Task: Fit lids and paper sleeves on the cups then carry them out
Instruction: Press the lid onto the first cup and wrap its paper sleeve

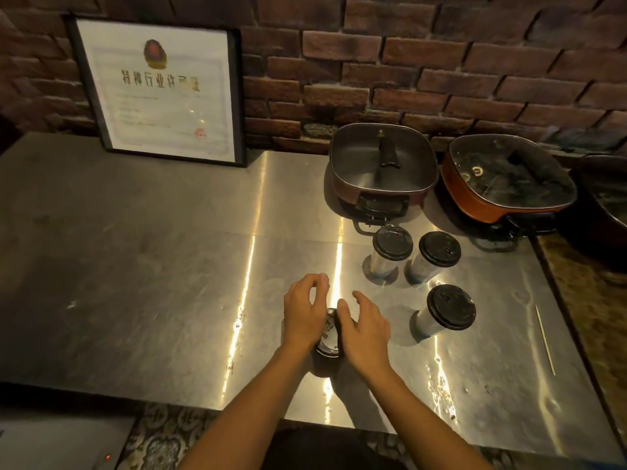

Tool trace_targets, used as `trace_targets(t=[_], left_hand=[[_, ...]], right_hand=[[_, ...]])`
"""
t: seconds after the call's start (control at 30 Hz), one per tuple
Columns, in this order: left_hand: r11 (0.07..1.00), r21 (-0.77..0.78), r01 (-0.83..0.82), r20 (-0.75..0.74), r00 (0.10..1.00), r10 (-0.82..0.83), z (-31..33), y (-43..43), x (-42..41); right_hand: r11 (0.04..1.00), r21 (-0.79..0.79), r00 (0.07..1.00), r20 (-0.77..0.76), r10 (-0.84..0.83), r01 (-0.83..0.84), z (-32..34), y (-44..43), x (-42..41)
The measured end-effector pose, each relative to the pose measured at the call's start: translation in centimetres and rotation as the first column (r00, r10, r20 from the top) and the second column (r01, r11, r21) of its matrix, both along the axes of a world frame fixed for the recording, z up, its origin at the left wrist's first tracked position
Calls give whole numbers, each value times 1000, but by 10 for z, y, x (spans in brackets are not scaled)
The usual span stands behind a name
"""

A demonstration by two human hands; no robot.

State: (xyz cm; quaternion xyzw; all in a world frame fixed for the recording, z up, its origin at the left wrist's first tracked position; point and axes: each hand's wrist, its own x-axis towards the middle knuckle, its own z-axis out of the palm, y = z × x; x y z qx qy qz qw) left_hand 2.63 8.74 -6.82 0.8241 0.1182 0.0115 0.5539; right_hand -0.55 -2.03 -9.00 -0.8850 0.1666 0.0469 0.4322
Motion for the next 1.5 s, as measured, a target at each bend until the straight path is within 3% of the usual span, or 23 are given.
trace_targets(t=[0.07, 0.13, 0.2, 0.27, 0.5, 0.57, 0.63, 0.73, 0.8, 0.87, 0.93, 1.07, 1.2, 1.5], left_hand=[[996, -74, -45, -10, 999, 45, 5, 5, -1], [983, -149, -107, -41, 994, 102, 8, 10, -4], [971, -180, -160, -104, 984, 143, 6, 15, -9], [965, -174, -196, -138, 975, 173, 1, 19, -14], [947, -178, -266, -194, 953, 231, -8, 30, -30], [953, -151, -261, -192, 954, 231, -10, 33, -33], [966, -110, -235, -204, 956, 209, -17, 37, -36], [971, -119, -209, -314, 935, 163, -26, 42, -42], [974, -120, -192, -392, 911, 131, -29, 43, -46], [979, -134, -154, -449, 890, 79, -34, 45, -50], [976, -181, -120, -493, 870, 16, -33, 47, -54], [936, -323, -137, -556, 829, -70, -17, 51, -55], [913, -393, -113, -531, 838, -124, -5, 60, -56], [836, -549, -14, -412, 874, -256, 2, 90, -60]], right_hand=[[948, -212, 964, 71, 257, -237, 5, 0, 0], [803, -419, 874, 43, 484, -425, 1, 4, 2], [670, -521, 800, -43, 598, -528, -4, 10, 3], [634, -544, 784, -76, 616, -550, -8, 12, 5], [637, -558, 792, -64, 607, -532, -9, 11, 6], [665, -514, 801, -76, 594, -542, -5, 11, 8], [776, -420, 859, -20, 511, -471, 0, 6, 11], [955, -201, 973, 33, 230, -219, 4, -8, 17], [998, -20, 998, -1, 58, -58, 4, -21, 18], [974, 203, 994, -74, -86, 100, 3, -30, 17], [881, 403, 965, -188, -184, 247, 5, -34, 15], [701, 607, 914, -369, -168, 374, 12, -27, 4], [627, 684, 917, -374, -137, 372, 9, -22, -6], [647, 689, 939, -312, -142, 327, 6, -20, -13]])
